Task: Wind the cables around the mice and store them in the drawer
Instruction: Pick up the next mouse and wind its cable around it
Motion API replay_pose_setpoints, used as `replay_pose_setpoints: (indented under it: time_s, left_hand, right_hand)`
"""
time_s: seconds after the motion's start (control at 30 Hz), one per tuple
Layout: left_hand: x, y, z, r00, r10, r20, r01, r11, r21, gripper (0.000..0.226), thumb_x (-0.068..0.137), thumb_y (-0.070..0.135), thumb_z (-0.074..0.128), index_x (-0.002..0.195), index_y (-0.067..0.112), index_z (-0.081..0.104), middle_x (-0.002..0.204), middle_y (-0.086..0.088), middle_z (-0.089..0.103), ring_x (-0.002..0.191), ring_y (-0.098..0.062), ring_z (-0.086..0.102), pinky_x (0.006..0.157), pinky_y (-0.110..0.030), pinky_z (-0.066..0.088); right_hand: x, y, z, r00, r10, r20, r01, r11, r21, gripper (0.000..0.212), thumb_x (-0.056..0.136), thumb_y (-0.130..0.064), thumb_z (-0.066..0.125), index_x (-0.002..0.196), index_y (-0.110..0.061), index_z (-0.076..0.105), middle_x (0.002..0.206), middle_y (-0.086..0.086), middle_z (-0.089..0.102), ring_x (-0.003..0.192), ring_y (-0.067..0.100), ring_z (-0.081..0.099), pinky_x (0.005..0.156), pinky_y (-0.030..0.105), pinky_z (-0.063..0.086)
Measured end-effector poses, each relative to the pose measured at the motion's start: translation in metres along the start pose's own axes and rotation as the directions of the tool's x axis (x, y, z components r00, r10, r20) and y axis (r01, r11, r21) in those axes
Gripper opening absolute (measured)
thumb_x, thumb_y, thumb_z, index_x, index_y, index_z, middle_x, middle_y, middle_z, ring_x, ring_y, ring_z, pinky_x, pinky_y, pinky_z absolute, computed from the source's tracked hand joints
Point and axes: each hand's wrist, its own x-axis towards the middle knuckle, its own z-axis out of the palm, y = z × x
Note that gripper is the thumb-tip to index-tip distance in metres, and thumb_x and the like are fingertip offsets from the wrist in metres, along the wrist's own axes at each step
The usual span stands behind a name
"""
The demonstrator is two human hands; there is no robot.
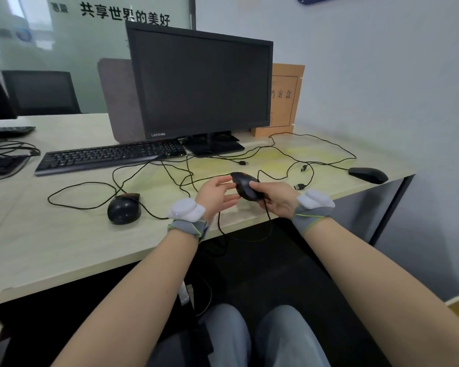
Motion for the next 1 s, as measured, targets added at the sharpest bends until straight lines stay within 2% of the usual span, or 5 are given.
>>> replay_pose_setpoints:
  time_s: [0.33, 0.6, 0.77, 0.87, 1.0]
  left_hand:
    - [0.005, 0.006, 0.003, 0.998, -0.064, -0.027, 0.063, 0.997, -0.038, 0.037, 0.088, 0.030, 0.061, 0.118, 0.008, 0.056, 0.115, -0.011, 0.060, 0.089, -0.022, 0.060, 0.063, -0.023, 0.050]
    - [0.008, -0.003, 0.003, 0.999, 0.021, -0.039, -0.025, 0.995, -0.095, 0.035, 0.090, 0.020, 0.058, 0.122, 0.008, 0.051, 0.104, -0.004, 0.058, 0.087, -0.020, 0.062, 0.071, -0.025, 0.051]
    - [0.009, -0.009, 0.005, 0.998, -0.009, -0.063, 0.007, 0.999, -0.037, 0.042, 0.091, 0.017, 0.057, 0.129, 0.002, 0.048, 0.111, -0.012, 0.057, 0.097, -0.028, 0.061, 0.069, -0.025, 0.054]
    - [0.011, -0.010, 0.006, 0.998, -0.009, -0.058, 0.012, 0.999, 0.045, 0.040, 0.091, 0.018, 0.057, 0.125, -0.001, 0.050, 0.105, -0.013, 0.058, 0.092, -0.027, 0.059, 0.077, -0.031, 0.053]
    - [0.014, -0.012, 0.004, 0.998, -0.027, -0.063, 0.031, 0.998, 0.058, 0.043, 0.091, 0.019, 0.058, 0.129, 0.002, 0.048, 0.109, -0.014, 0.058, 0.099, -0.029, 0.059, 0.090, -0.040, 0.050]
  right_hand:
    - [-0.012, 0.003, -0.002, 0.961, -0.164, 0.222, 0.132, 0.980, 0.151, 0.023, 0.094, -0.014, 0.051, 0.117, -0.013, 0.050, 0.092, 0.004, 0.061, 0.072, 0.014, 0.057, 0.060, 0.020, 0.049]
    - [-0.007, -0.001, -0.015, 0.997, 0.077, 0.010, -0.077, 0.996, -0.036, 0.017, 0.095, -0.016, 0.049, 0.101, -0.002, 0.056, 0.093, 0.010, 0.063, 0.087, 0.021, 0.063, 0.073, 0.027, 0.052]
    - [-0.008, 0.004, -0.010, 0.997, 0.067, 0.030, -0.068, 0.997, 0.029, 0.020, 0.091, -0.007, 0.051, 0.072, -0.012, 0.055, 0.077, 0.006, 0.060, 0.070, 0.016, 0.060, 0.064, 0.024, 0.049]
    - [-0.007, 0.009, -0.008, 0.997, 0.073, 0.022, -0.073, 0.997, -0.008, 0.011, 0.090, -0.005, 0.051, 0.092, -0.005, 0.062, 0.076, 0.005, 0.058, 0.068, 0.016, 0.059, 0.064, 0.023, 0.048]
    - [-0.007, 0.012, -0.008, 0.998, 0.057, -0.016, -0.058, 0.996, -0.063, 0.042, 0.090, -0.005, 0.052, 0.132, -0.005, 0.045, 0.086, 0.009, 0.060, 0.071, 0.016, 0.058, 0.062, 0.023, 0.049]
